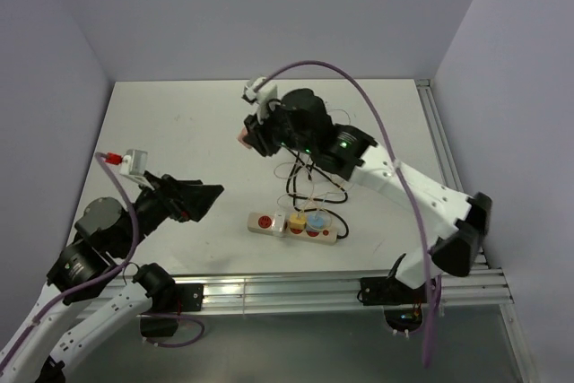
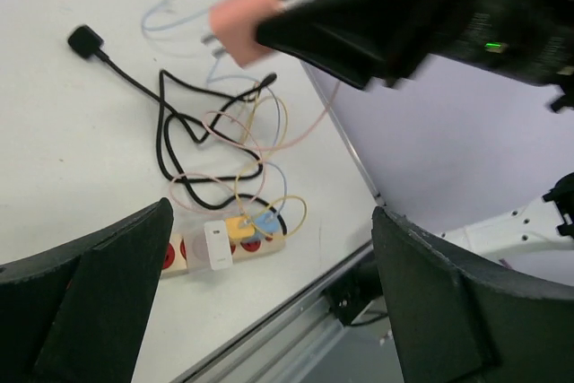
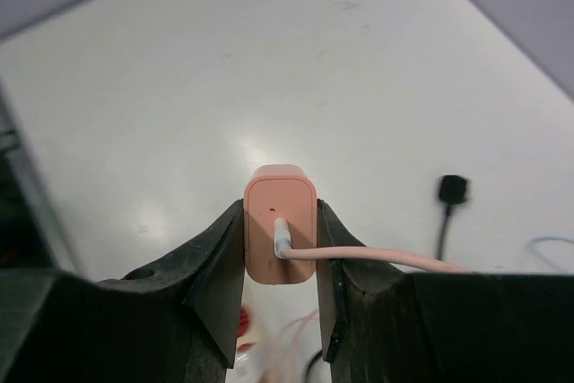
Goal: Insert the plug
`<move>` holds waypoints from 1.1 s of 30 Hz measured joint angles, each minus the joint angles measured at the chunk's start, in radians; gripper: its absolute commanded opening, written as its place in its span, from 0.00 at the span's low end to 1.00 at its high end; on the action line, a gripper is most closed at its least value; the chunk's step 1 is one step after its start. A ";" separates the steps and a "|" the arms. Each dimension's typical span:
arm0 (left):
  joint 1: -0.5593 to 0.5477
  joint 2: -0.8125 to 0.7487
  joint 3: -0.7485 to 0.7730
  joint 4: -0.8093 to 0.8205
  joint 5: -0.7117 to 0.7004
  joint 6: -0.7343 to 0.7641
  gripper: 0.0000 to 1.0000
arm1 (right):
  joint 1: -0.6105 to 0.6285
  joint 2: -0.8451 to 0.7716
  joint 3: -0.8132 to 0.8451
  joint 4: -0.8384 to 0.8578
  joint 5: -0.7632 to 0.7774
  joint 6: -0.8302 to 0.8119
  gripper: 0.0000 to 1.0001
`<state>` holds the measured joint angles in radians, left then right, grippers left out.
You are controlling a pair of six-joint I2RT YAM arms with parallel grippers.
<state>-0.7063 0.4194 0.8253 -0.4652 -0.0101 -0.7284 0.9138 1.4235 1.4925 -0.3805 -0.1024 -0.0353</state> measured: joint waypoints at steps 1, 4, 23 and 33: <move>0.000 -0.022 0.000 -0.009 -0.021 -0.007 0.95 | -0.009 0.056 0.040 0.003 0.028 -0.040 0.00; 0.000 -0.069 -0.001 -0.034 -0.084 -0.029 0.93 | -0.025 0.205 0.121 -0.021 0.086 -0.134 0.00; 0.000 -0.200 -0.029 -0.109 -0.215 -0.066 0.90 | 0.086 0.299 -0.244 -0.024 0.011 -0.171 0.00; 0.000 -0.200 -0.032 -0.124 -0.216 -0.066 0.90 | 0.133 0.274 -0.317 0.026 0.065 -0.115 0.00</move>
<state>-0.7063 0.2192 0.7937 -0.5896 -0.2256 -0.7944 1.0470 1.6974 1.1755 -0.3542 -0.0376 -0.1505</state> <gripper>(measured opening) 0.900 0.383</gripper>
